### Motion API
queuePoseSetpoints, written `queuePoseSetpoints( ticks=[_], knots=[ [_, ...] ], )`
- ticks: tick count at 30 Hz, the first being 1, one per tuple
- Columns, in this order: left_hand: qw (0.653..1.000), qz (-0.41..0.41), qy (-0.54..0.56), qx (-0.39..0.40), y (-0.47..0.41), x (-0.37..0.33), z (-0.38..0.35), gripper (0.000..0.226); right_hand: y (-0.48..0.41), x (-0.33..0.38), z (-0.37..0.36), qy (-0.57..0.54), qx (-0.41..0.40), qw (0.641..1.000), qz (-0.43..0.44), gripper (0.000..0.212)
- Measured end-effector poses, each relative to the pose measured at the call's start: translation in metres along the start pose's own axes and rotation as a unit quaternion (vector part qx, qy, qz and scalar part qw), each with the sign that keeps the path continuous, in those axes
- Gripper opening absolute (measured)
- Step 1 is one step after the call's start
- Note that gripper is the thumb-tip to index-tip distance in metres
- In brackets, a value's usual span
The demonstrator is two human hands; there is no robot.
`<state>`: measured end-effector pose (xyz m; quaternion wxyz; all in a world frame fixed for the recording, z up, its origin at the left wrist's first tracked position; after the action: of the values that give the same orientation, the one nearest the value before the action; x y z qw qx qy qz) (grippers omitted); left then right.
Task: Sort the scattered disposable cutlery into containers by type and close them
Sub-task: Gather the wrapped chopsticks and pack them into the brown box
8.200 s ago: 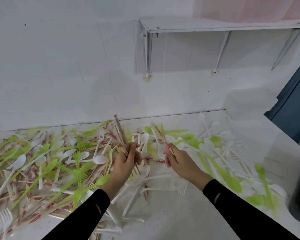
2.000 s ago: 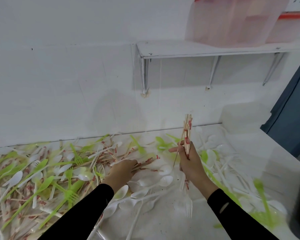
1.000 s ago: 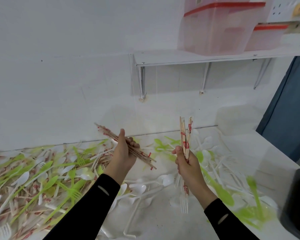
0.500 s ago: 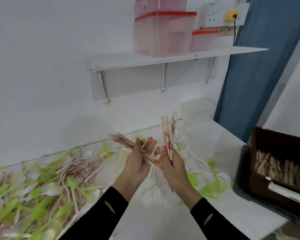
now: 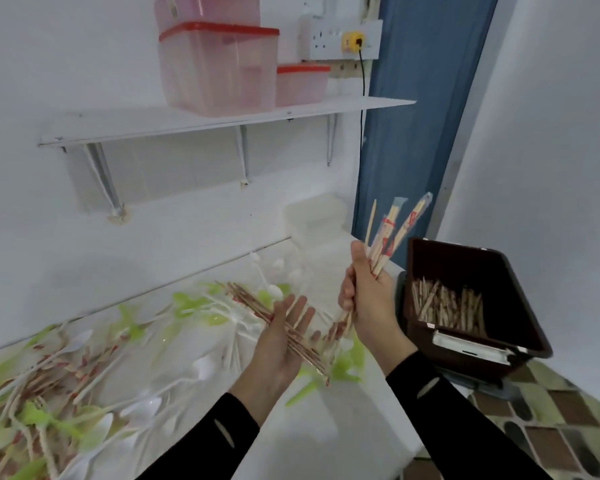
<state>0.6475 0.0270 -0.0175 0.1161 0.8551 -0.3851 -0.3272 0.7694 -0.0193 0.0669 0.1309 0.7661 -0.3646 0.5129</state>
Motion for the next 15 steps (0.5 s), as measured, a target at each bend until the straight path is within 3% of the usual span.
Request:
queuePoseSetpoints(
  ticks=[7,11,15],
  knots=[
    [0.996,0.078,0.002,0.045,-0.021,0.047,-0.066,0.034,0.0,-0.019,0.015,0.0,0.015,1.0,0.004,0.04],
    [0.995,0.062,-0.06,0.047,-0.039,0.058,-0.102,0.032,-0.025,0.001,0.044,0.028,0.017,0.999,0.036,0.038],
    [0.995,0.033,-0.047,0.078,-0.065,0.062,-0.156,0.026,-0.064,0.039,0.095,0.058,-0.016,0.997,0.057,0.031]
  ],
)
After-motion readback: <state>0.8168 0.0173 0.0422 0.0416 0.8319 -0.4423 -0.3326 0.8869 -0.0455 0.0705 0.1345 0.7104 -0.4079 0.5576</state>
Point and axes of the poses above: each hand's wrist, its own y-axis away from the middle knuckle, its own z-axis out of the back of the hand, x = y × z, the point moved 4 cm from there along -y, towards the middle knuckle, and after that the axes turned 10 degrees about z, right-handed, at the moved point
